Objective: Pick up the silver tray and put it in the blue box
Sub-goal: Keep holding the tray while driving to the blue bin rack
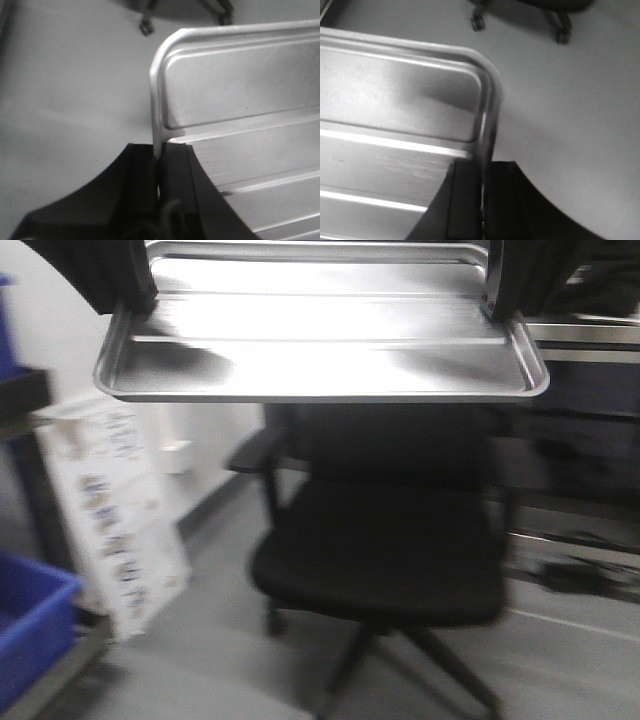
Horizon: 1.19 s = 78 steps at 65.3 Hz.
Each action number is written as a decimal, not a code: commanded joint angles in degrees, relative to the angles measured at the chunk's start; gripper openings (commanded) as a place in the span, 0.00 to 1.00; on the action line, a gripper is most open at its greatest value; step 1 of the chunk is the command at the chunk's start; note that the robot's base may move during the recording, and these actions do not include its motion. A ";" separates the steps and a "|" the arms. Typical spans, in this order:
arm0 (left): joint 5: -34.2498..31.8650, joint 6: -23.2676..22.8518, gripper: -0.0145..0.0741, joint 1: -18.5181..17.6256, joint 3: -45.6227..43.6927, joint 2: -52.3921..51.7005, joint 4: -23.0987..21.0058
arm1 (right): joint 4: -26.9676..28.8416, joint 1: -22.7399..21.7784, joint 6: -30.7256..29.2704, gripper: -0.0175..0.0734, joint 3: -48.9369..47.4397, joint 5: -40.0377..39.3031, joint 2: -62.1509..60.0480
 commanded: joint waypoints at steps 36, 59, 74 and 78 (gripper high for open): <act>-0.60 1.23 0.05 -0.10 -1.41 -1.96 0.52 | -2.04 -0.22 -0.97 0.25 -1.54 -2.17 -2.53; -0.60 1.23 0.05 -0.10 -1.41 -1.96 0.52 | -2.04 -0.22 -0.97 0.25 -1.54 -2.17 -2.53; -0.60 1.23 0.05 -0.10 -1.41 -1.96 0.52 | -2.04 -0.22 -0.97 0.25 -1.54 -2.17 -2.53; -0.60 1.23 0.05 -0.10 -1.41 -1.96 0.52 | -2.04 -0.22 -0.97 0.25 -1.54 -2.17 -2.53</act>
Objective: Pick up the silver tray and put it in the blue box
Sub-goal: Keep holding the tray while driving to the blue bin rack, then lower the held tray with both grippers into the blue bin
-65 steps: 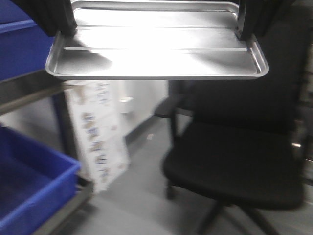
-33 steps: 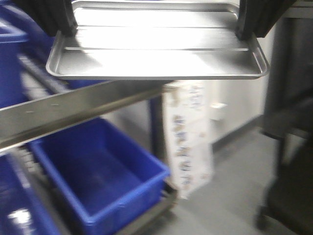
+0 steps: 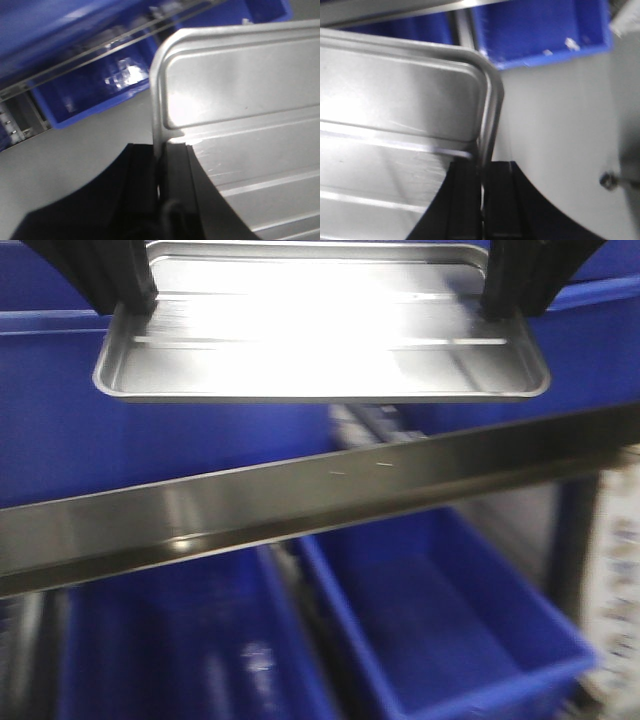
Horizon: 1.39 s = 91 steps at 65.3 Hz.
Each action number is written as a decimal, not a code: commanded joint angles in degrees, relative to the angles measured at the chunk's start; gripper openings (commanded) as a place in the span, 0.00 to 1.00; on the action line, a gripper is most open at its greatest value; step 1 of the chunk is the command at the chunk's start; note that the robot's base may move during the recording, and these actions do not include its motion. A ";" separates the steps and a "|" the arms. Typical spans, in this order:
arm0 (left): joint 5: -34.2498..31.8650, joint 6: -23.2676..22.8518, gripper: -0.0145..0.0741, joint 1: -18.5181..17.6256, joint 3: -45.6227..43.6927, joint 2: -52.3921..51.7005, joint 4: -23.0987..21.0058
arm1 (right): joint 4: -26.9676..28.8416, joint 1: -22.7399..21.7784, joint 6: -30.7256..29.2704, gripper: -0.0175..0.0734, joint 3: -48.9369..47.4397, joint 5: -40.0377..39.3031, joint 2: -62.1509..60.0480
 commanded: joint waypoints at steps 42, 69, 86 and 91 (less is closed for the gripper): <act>-0.60 1.23 0.05 -0.10 -1.41 -1.96 0.89 | -2.04 -0.22 -0.97 0.25 -1.54 -2.17 -2.53; -0.60 1.23 0.05 -0.10 -1.41 -1.96 0.89 | -2.04 -0.22 -0.97 0.25 -1.54 -2.17 -2.53; -0.60 1.23 0.05 -0.10 -1.41 -1.96 0.89 | -2.04 -0.22 -0.97 0.25 -1.54 -2.17 -2.53; -0.60 1.23 0.05 -0.10 -1.41 -1.96 0.89 | -2.04 -0.22 -0.97 0.25 -1.54 -2.17 -2.53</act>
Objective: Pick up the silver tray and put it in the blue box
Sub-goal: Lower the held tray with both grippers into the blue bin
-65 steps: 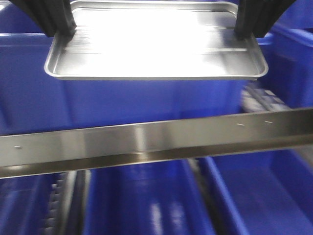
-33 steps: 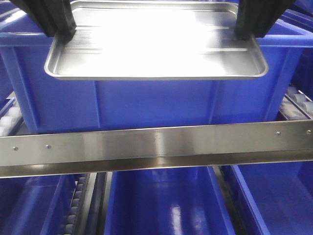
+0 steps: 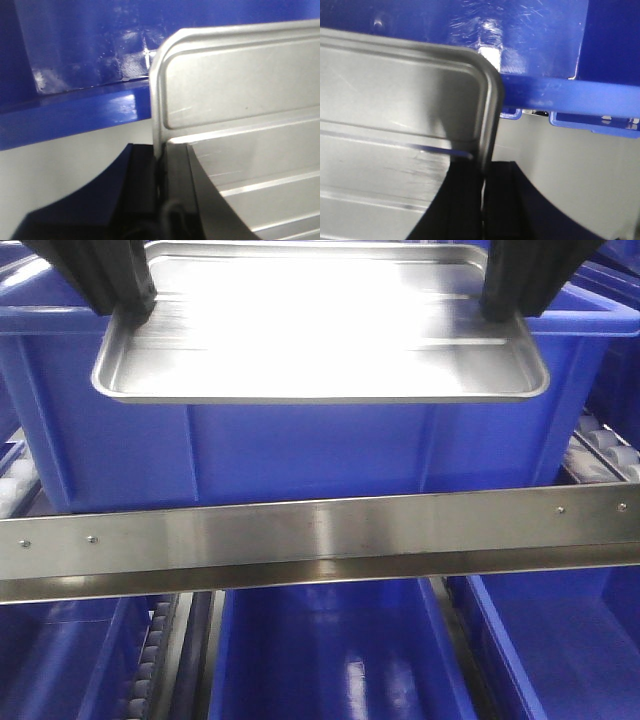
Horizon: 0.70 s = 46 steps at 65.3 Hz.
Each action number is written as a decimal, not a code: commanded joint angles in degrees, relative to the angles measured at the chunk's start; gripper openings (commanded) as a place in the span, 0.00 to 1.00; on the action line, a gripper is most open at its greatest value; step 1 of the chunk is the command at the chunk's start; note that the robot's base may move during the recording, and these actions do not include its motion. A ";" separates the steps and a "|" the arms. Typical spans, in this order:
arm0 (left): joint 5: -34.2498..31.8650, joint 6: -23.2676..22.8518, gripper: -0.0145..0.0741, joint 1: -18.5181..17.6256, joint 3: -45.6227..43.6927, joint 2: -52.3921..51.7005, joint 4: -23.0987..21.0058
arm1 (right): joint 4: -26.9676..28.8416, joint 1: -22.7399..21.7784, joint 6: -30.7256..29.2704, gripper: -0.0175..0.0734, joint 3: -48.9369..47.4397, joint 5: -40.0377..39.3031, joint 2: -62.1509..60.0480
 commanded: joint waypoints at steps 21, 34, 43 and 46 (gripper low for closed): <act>-0.83 1.23 0.05 -0.10 -1.41 -1.96 0.89 | -2.04 -0.22 -0.97 0.25 -1.54 -2.17 -2.53; -0.94 1.23 0.05 -0.10 -1.41 -1.96 0.89 | -2.04 -0.22 -0.97 0.25 -1.54 -2.45 -2.53; -2.09 1.23 0.05 -0.10 -1.41 -1.96 1.03 | -2.04 -0.22 -0.97 0.25 -1.54 -3.12 -2.53; -3.02 1.23 0.05 -0.10 -1.41 -1.96 1.37 | -2.04 -0.22 -0.97 0.25 -1.54 -2.81 -2.53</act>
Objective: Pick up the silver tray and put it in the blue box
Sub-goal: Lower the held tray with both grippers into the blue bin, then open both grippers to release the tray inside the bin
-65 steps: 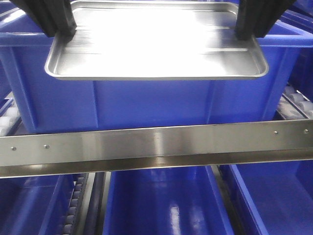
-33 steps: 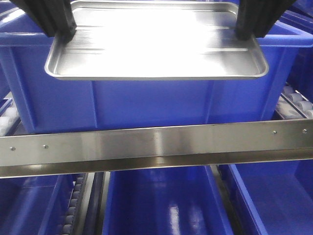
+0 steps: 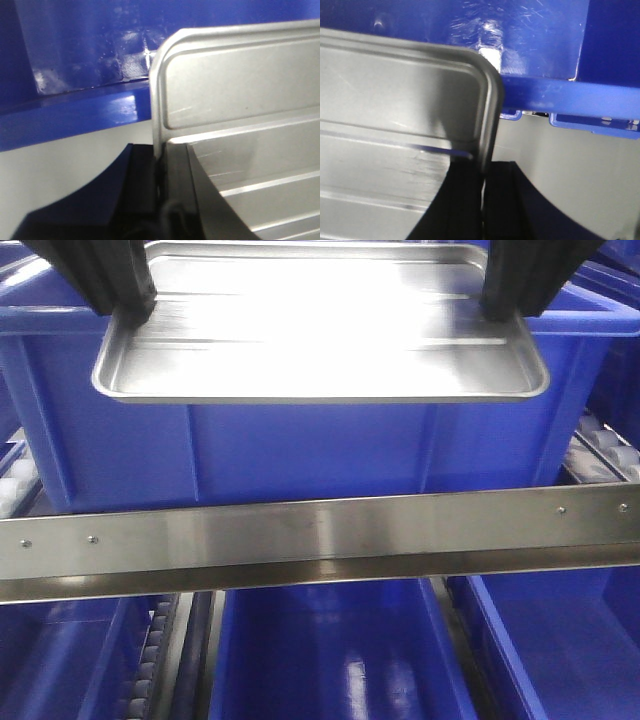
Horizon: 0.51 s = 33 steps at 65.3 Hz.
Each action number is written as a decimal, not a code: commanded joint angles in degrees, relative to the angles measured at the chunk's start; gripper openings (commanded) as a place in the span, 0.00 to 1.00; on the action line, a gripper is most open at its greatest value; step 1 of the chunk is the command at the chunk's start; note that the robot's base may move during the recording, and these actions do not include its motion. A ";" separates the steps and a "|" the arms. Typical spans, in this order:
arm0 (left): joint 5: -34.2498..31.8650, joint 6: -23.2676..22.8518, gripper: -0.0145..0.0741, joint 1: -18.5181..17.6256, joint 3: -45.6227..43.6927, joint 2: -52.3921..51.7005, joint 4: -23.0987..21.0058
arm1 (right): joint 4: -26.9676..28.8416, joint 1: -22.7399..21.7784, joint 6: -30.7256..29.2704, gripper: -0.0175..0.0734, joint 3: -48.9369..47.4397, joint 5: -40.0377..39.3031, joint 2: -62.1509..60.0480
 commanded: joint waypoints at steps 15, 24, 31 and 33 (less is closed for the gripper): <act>-4.76 1.33 0.05 0.03 -4.65 -1.96 2.01 | -2.04 -0.22 -1.02 0.25 -5.37 -0.10 -2.72; -4.99 3.09 0.05 0.03 -10.17 -1.96 2.01 | -2.04 -0.22 -3.60 0.25 -13.31 2.01 -2.72; -6.24 3.71 0.05 0.03 -14.44 -1.79 4.87 | -2.74 -0.22 -4.05 0.25 -18.90 0.71 -2.63; -7.60 4.03 0.05 0.03 -15.45 -1.52 6.57 | -3.65 -0.27 -4.05 0.25 -20.81 -0.36 -2.41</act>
